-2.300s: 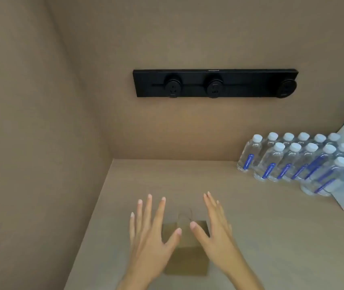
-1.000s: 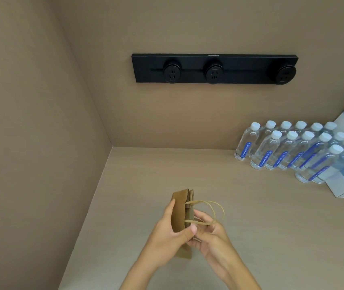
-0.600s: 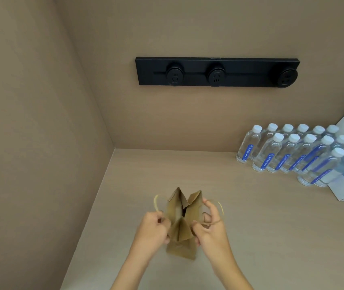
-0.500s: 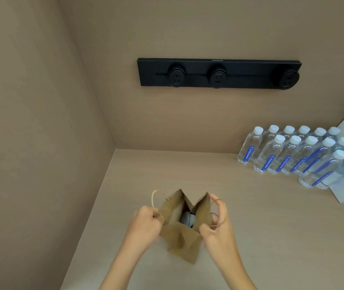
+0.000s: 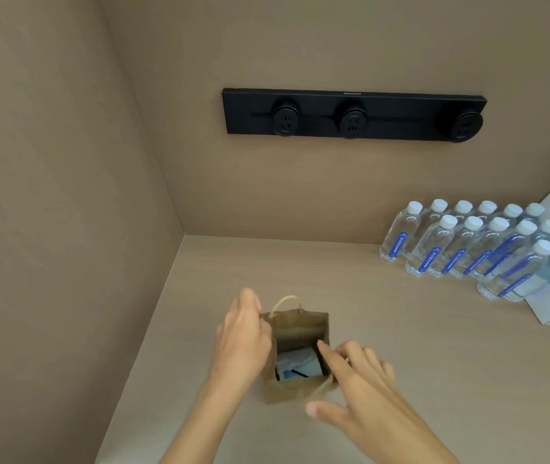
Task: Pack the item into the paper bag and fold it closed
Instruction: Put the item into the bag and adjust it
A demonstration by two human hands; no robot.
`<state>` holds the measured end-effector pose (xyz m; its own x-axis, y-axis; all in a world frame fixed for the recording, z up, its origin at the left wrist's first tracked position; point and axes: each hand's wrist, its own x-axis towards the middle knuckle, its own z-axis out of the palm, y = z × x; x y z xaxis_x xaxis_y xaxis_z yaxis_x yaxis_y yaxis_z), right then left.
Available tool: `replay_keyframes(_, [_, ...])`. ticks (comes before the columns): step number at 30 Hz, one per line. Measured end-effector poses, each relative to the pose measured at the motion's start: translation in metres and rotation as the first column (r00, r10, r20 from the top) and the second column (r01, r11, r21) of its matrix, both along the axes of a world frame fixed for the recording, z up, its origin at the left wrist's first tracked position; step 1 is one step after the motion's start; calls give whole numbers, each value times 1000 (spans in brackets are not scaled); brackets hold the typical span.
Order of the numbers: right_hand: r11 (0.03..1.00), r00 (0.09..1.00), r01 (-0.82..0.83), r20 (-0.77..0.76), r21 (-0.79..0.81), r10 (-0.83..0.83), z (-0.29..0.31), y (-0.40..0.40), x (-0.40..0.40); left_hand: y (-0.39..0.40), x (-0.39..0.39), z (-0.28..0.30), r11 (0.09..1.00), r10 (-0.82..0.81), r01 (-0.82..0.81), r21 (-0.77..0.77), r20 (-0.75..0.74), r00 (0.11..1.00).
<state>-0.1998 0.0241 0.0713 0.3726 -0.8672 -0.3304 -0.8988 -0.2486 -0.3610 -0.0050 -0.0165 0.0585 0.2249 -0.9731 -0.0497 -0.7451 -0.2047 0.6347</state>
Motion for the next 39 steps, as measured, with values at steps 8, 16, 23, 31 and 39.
replay_keyframes(8, [959,932,276,261,-69,-250,11,-1,3,24,-1,-10,980,-158,161,117,-37,987])
replay_keyframes(16, [935,956,269,-54,-229,-288,8,-8,-2,34,-3,-9,979,-122,112,170,53,991])
replay_keyframes(23, [719,818,-567,-379,-402,433,27,-30,-1,36,2,-17,963,-205,211,170,-53,977])
replay_keyframes(31, [779,641,-540,-444,319,626,-10,-68,41,35,-2,-17,942,-289,303,145,-111,951])
replay_keyframes(39, [631,460,-436,-443,642,769,-65,-76,68,29,3,-19,914,-359,375,155,-120,926])
